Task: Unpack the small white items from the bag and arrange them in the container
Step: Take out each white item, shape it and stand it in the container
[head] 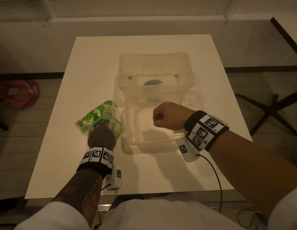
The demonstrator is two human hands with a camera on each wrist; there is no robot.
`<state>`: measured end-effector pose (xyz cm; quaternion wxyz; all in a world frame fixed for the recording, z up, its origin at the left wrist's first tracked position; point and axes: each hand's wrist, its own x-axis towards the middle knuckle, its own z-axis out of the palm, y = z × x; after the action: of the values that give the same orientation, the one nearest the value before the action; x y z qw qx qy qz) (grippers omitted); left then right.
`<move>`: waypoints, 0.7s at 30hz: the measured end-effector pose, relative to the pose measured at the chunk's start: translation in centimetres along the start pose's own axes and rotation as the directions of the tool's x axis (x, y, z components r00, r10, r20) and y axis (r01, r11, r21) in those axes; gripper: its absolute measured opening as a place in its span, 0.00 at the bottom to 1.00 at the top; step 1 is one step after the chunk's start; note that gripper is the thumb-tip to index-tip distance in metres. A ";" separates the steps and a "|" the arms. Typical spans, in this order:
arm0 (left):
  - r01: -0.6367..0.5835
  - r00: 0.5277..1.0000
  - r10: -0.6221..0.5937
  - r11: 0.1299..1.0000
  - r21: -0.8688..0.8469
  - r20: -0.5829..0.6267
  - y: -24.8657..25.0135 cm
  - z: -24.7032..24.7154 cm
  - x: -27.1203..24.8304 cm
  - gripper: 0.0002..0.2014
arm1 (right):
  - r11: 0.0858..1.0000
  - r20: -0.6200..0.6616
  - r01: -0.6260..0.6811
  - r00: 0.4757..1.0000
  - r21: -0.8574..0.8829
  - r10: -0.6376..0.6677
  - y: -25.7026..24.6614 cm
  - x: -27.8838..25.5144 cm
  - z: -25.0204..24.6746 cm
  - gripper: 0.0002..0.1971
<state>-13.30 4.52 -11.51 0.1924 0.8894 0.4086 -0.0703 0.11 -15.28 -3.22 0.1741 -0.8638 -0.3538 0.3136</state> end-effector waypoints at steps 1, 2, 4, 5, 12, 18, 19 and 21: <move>0.001 1.000 -0.001 1.000 0.004 0.000 -0.1 0.1 -0.1 0.17 | 1.000 -0.003 -0.003 1.000 0.001 0.003 0.1 0.0 0.0 0.04; -0.010 1.000 0.010 1.000 -0.002 -0.002 -0.1 0.1 -0.2 0.17 | 1.000 -0.003 -0.006 1.000 0.004 0.006 0.2 0.0 0.0 0.04; -0.043 0.999 0.044 0.999 -0.033 0.005 0.2 0.1 -0.3 0.15 | 1.000 -0.003 -0.013 1.000 0.008 0.013 0.3 0.0 0.0 0.04; -0.047 0.999 0.048 0.998 -0.032 0.021 0.3 0.2 -0.3 0.14 | 1.000 -0.002 -0.015 1.000 0.007 0.015 0.4 0.0 0.0 0.04; -0.184 0.978 0.172 0.978 -0.094 -0.120 0.3 -0.1 -0.2 0.13 | 1.000 -0.011 -0.001 1.000 0.001 0.001 0.2 0.2 0.2 0.04; -0.265 0.940 0.230 0.958 -0.114 -0.253 0.0 -1.4 -1.0 0.09 | 1.000 -0.029 0.019 0.999 0.001 -0.019 0.4 0.0 0.0 0.05; -0.316 0.924 0.272 0.939 -0.137 -0.268 0.0 -1.7 -1.1 0.08 | 1.000 -0.038 0.026 0.999 0.006 -0.026 0.4 0.1 0.0 0.05; -0.367 0.917 0.310 0.902 -0.228 -0.250 0.1 -2.6 -1.4 0.07 | 0.999 -0.059 0.048 0.997 0.022 -0.047 0.2 0.2 -0.1 0.07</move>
<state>-14.20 4.56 -8.67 0.2776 0.9147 0.2705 0.1142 0.41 -15.28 -3.37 0.2019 -0.8619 -0.3652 0.2881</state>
